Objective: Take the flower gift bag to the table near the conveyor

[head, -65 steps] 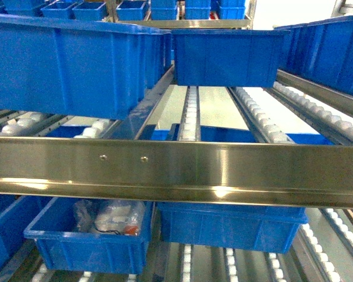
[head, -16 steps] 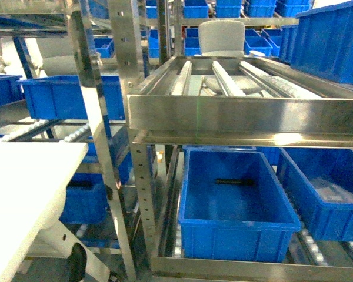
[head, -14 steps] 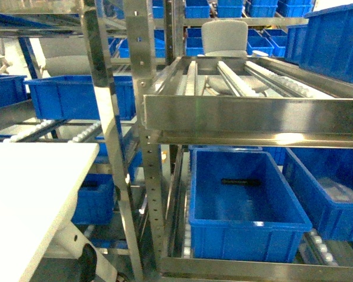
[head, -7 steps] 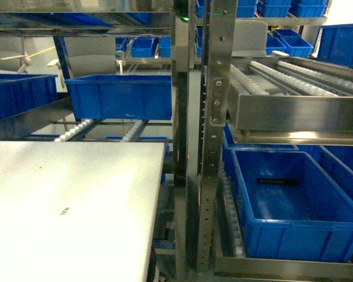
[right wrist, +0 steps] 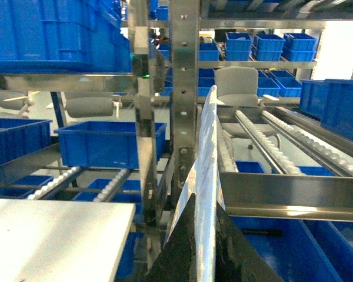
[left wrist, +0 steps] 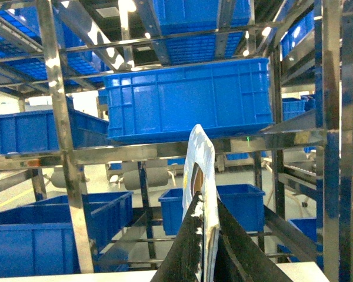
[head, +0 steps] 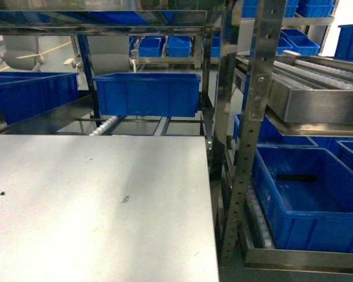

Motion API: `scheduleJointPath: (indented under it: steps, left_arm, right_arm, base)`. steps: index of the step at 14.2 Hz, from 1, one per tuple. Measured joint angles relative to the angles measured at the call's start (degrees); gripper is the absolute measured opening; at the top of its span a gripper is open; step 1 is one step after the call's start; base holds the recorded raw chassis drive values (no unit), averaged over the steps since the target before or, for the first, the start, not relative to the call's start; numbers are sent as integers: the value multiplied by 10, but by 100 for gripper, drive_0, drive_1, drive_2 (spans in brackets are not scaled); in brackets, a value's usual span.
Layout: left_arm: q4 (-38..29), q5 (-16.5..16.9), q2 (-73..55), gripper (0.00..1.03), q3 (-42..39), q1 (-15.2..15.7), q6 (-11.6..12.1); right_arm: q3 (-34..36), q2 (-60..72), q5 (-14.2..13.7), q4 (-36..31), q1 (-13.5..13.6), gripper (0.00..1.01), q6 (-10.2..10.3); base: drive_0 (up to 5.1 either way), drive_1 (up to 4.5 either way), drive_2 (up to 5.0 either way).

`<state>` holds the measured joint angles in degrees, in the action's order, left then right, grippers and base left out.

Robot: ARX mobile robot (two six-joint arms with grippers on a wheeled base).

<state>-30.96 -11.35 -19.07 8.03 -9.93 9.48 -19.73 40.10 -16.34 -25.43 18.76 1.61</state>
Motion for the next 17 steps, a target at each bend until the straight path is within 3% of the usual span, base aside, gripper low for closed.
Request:
scheduleJointPath:
  steps: [17]
  left_arm:
    - [-2,-1,0,2,0,0,0]
  right_arm:
    - [0,0,0,-1,0,3,0]
  base:
    - [-474,115,365]
